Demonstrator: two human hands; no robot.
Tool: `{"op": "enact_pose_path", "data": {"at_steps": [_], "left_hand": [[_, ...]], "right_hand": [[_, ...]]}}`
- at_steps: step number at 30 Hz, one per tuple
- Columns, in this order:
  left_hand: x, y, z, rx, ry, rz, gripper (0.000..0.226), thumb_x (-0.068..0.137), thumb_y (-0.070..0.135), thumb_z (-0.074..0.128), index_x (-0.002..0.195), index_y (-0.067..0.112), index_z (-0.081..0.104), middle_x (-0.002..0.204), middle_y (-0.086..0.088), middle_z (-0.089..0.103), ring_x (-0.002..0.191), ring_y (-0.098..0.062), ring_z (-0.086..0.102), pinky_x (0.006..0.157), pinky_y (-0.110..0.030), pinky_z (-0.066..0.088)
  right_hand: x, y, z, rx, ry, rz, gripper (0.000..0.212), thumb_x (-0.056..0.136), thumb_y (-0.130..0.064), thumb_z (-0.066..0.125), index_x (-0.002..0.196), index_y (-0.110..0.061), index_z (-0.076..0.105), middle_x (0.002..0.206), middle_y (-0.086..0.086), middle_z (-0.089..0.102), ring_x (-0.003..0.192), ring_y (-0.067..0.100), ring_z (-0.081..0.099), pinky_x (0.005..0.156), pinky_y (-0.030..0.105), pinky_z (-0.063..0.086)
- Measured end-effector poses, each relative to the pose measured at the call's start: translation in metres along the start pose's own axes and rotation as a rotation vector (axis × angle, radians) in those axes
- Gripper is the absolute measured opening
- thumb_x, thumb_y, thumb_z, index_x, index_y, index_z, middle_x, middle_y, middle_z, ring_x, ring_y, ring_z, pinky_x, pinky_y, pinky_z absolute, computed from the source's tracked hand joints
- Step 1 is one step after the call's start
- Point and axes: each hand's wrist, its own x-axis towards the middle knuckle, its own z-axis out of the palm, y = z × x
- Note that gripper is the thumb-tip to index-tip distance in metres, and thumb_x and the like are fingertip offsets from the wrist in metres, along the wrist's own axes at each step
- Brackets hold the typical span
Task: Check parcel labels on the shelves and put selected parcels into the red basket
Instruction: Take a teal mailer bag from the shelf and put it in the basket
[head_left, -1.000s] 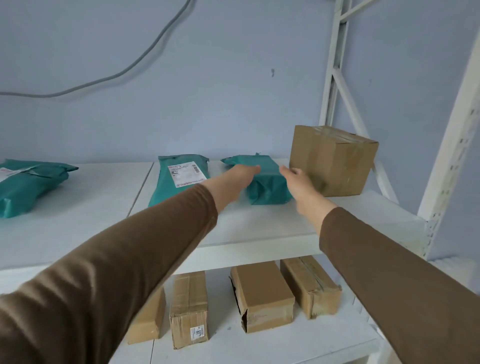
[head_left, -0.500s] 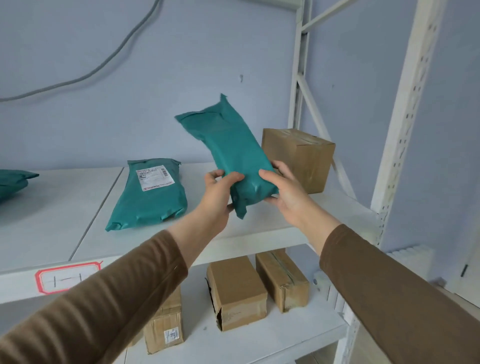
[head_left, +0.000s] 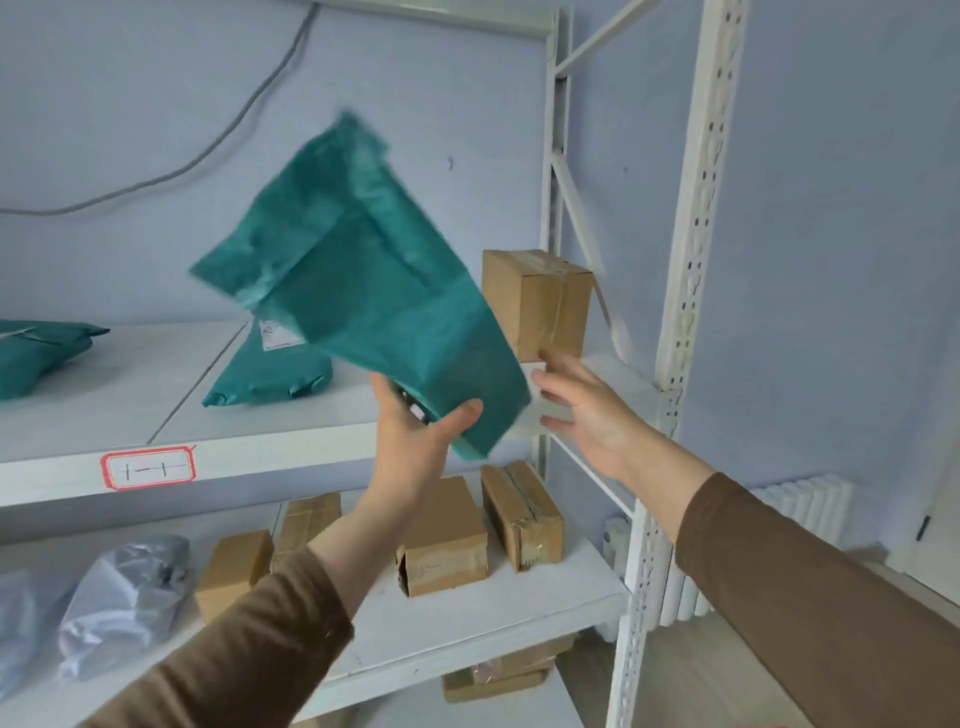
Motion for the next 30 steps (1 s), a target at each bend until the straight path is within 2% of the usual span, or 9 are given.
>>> {"op": "enact_pose_path", "data": {"at_steps": [3,6,9,12,14,17,23,27,30], "left_hand": [[0.007,-0.005,-0.013,0.602,-0.094,0.394,0.084,0.073,0.010,0.088,0.144,0.019,0.042,0.137,0.002,0.054,0.123,-0.018,0.051,0.102,-0.040,0.049],[0.014,0.000,-0.024,1.072,-0.257,0.824,0.085,0.073,0.003,0.083,0.146,0.018,0.042,0.141,-0.009,0.053,0.129,-0.032,0.048,0.108,-0.052,0.044],[0.018,0.004,-0.028,1.223,-0.400,1.065,0.073,0.085,0.005,0.073,0.149,0.019,0.043,0.149,-0.017,0.052,0.141,-0.040,0.044,0.115,-0.058,0.038],[0.017,0.002,-0.029,1.247,-0.477,1.198,0.064,0.094,0.012,0.073,0.150,0.020,0.042,0.153,-0.020,0.050,0.146,-0.040,0.042,0.118,-0.059,0.035],[0.015,-0.003,-0.029,1.208,-0.481,1.218,0.062,0.095,0.014,0.075,0.148,0.018,0.043,0.154,-0.021,0.050,0.147,-0.040,0.041,0.117,-0.059,0.037],[0.014,-0.012,-0.029,1.140,-0.453,1.165,0.066,0.091,0.012,0.079,0.147,0.013,0.042,0.156,-0.021,0.047,0.149,-0.040,0.039,0.116,-0.058,0.040],[0.007,-0.021,-0.046,0.885,-0.245,0.651,0.099,0.078,-0.024,0.057,0.161,0.017,0.023,0.173,-0.010,0.013,0.162,-0.023,0.011,0.129,-0.049,0.021],[0.017,0.004,-0.052,0.950,-0.287,0.854,0.069,0.099,0.023,0.056,0.161,0.008,0.029,0.173,-0.006,0.020,0.162,-0.024,0.011,0.131,-0.052,0.010],[0.027,0.013,-0.049,1.409,-0.516,0.822,0.098,0.088,0.079,0.047,0.165,0.023,0.025,0.168,-0.002,0.035,0.160,-0.023,0.021,0.129,-0.057,0.006]], "right_hand": [[-0.022,0.000,-0.010,0.170,-0.055,0.173,0.048,0.102,-0.042,0.057,0.146,-0.022,0.052,0.152,0.005,0.050,0.133,0.029,0.054,0.114,0.052,0.042],[-0.043,-0.003,-0.031,0.320,-0.025,0.257,0.043,0.106,-0.041,0.045,0.124,-0.005,0.062,0.130,0.024,0.064,0.112,0.036,0.064,0.109,0.045,0.041],[-0.054,-0.001,-0.045,0.287,-0.205,0.341,0.075,0.098,-0.073,0.031,0.129,-0.015,0.067,0.126,0.014,0.071,0.115,0.034,0.067,0.104,0.036,0.045],[-0.055,0.007,-0.043,0.155,-0.306,0.334,0.070,0.095,-0.074,0.038,0.133,-0.022,0.065,0.133,0.015,0.069,0.119,0.034,0.067,0.102,0.044,0.051],[-0.059,0.009,-0.035,0.102,-0.356,0.333,0.058,0.091,-0.061,0.058,0.129,-0.017,0.067,0.129,0.019,0.070,0.111,0.032,0.070,0.100,0.044,0.052],[-0.059,0.012,-0.026,0.088,-0.400,0.276,0.039,0.095,-0.033,0.064,0.131,-0.018,0.062,0.119,0.014,0.075,0.101,0.027,0.074,0.090,0.039,0.060],[-0.041,0.005,-0.029,-0.342,-0.306,0.079,0.081,0.085,-0.016,0.081,0.150,-0.042,0.040,0.133,-0.006,0.068,0.113,0.019,0.071,0.100,0.044,0.057],[-0.034,-0.024,-0.026,-0.984,-0.379,-0.056,0.094,0.083,-0.023,0.080,0.156,-0.046,0.025,0.136,-0.015,0.052,0.116,0.011,0.060,0.095,0.034,0.055],[-0.024,-0.039,-0.010,-1.576,-0.418,-0.251,0.098,0.083,-0.033,0.076,0.159,-0.044,0.016,0.140,-0.011,0.044,0.118,0.014,0.049,0.091,0.040,0.051]]}}
